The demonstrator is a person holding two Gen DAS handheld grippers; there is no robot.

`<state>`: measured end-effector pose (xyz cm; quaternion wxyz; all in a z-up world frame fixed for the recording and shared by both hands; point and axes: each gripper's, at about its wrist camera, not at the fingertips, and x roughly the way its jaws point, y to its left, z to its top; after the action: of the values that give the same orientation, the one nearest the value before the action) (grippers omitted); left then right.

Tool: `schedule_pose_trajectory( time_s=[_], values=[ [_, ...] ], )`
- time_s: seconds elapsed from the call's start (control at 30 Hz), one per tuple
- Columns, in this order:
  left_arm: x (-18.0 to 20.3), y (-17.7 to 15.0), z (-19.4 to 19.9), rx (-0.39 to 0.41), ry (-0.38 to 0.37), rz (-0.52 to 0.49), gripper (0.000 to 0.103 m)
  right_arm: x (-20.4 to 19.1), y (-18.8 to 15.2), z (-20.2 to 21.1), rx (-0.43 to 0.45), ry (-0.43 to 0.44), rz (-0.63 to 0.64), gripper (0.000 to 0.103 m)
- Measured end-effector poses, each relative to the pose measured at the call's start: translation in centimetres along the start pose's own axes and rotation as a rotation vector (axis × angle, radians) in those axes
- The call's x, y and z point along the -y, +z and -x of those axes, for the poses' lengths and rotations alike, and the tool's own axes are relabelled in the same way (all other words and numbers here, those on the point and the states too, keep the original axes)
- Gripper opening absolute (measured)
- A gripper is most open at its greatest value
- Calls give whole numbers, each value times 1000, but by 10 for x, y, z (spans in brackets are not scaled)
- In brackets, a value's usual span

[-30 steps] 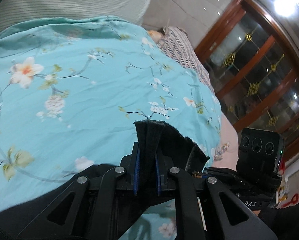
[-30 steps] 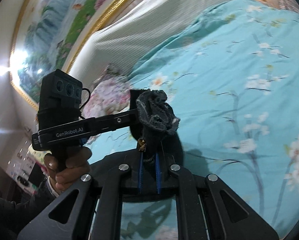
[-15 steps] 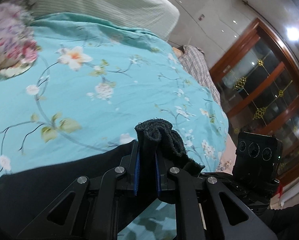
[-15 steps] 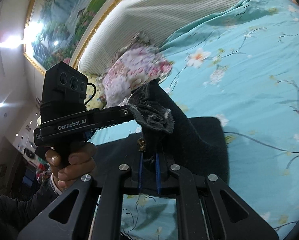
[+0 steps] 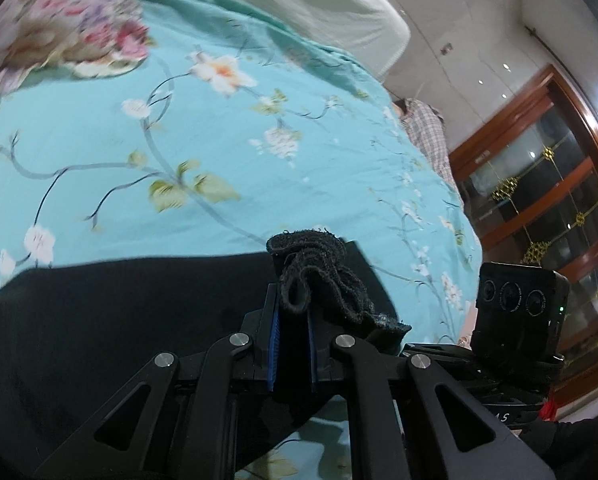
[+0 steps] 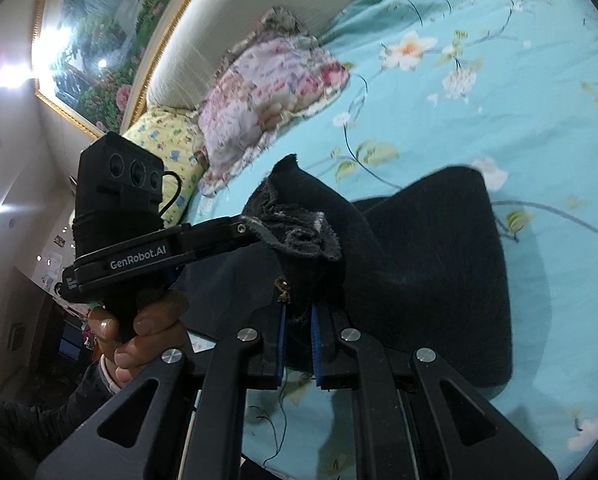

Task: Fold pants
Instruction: 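Lift the black pants end with both grippers and carry it across the pants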

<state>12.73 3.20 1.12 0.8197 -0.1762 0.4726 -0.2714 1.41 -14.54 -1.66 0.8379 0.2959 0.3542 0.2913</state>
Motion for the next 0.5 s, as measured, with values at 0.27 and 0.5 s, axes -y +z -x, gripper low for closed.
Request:
schedule_pose_trajectory(
  time_s=[0.27,0.5],
  values=[
    [-30,-16,-2,-17,34,85,9,3,-8,-27,-66,-36,-5,16],
    [-47,-27,7,0,54,149,9,-1,-10,-36,-100,-46,13,32]
  ],
)
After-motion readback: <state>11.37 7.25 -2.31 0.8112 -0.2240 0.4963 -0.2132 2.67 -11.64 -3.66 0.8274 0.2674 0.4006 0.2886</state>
